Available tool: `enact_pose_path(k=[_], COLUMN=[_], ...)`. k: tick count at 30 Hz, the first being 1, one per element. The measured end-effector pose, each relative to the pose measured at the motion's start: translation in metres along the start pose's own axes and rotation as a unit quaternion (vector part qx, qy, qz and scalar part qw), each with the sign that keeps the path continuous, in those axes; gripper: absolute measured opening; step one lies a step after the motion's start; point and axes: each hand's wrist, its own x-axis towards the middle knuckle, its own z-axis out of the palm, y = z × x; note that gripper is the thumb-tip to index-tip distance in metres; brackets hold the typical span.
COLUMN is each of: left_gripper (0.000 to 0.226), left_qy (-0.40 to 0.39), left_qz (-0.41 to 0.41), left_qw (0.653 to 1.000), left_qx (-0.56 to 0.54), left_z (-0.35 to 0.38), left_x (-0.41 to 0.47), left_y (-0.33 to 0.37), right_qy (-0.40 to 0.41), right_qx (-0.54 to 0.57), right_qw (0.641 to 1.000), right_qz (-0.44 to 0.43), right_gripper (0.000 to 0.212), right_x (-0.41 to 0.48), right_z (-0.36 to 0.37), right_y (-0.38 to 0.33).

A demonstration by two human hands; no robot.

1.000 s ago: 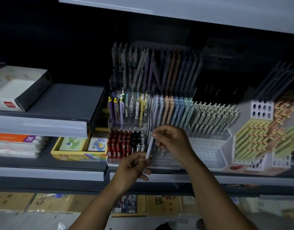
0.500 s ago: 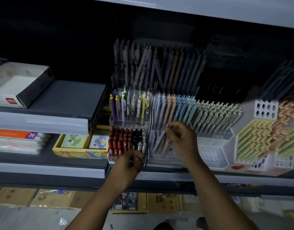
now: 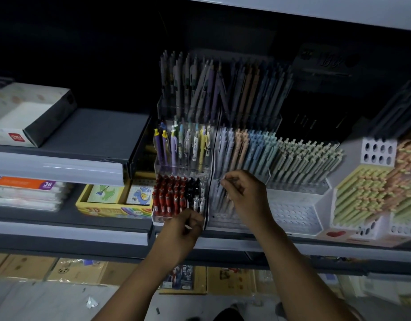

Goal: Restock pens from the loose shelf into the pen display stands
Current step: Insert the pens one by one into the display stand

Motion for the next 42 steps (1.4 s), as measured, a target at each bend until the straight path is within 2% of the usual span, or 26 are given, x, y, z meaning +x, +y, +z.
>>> enact_pose_path(k=[12, 15, 18, 23, 28, 30, 32, 35, 39, 42], left_gripper=[0.02, 0.021, 0.021, 0.018, 0.014, 0.014, 0.013, 0.007, 0.007, 0.009], left_qy=[0.019, 0.022, 0.038, 0.092, 0.129, 0.133, 0.137, 0.149, 0.218, 0.262], left_qz=[0.006, 0.002, 0.001, -0.01, -0.008, -0.003, 0.002, -0.003, -0.02, -0.05], left_qw=[0.999, 0.999, 0.998, 0.994, 0.988, 0.987, 0.985, 0.978, 0.962, 0.949], left_qx=[0.034, 0.043, 0.047, 0.049, 0.082, 0.091, 0.109, 0.145, 0.162, 0.169], left_z=[0.003, 0.006, 0.008, 0.009, 0.003, -0.004, -0.015, -0.04, -0.088, -0.138], left_x=[-0.002, -0.005, -0.007, -0.012, -0.024, -0.029, -0.037, -0.057, -0.107, -0.159], left_y=[0.002, 0.007, 0.014, 0.037, 0.071, 0.081, 0.089, 0.093, 0.086, 0.07], right_qy=[-0.076, -0.08, -0.118, -0.181, -0.235, -0.234, -0.247, -0.304, -0.359, -0.392], right_qx=[-0.163, -0.191, -0.227, -0.241, -0.227, -0.216, -0.201, -0.175, -0.162, -0.145], right_qw=[0.982, 0.976, 0.965, 0.951, 0.942, 0.944, 0.941, 0.917, 0.873, 0.834], right_qz=[-0.061, -0.065, -0.056, -0.067, -0.073, -0.082, -0.115, -0.19, -0.286, -0.359], right_gripper=[0.011, 0.012, 0.015, 0.019, 0.012, 0.02, 0.024, 0.021, 0.015, 0.017], right_x=[-0.011, -0.01, -0.004, 0.005, 0.009, 0.012, 0.014, 0.013, 0.004, -0.009], right_z=[0.01, 0.006, 0.002, -0.005, -0.018, -0.026, -0.033, -0.033, -0.01, 0.035], right_y=[0.009, 0.005, 0.002, -0.003, -0.012, -0.021, -0.036, -0.072, -0.14, -0.205])
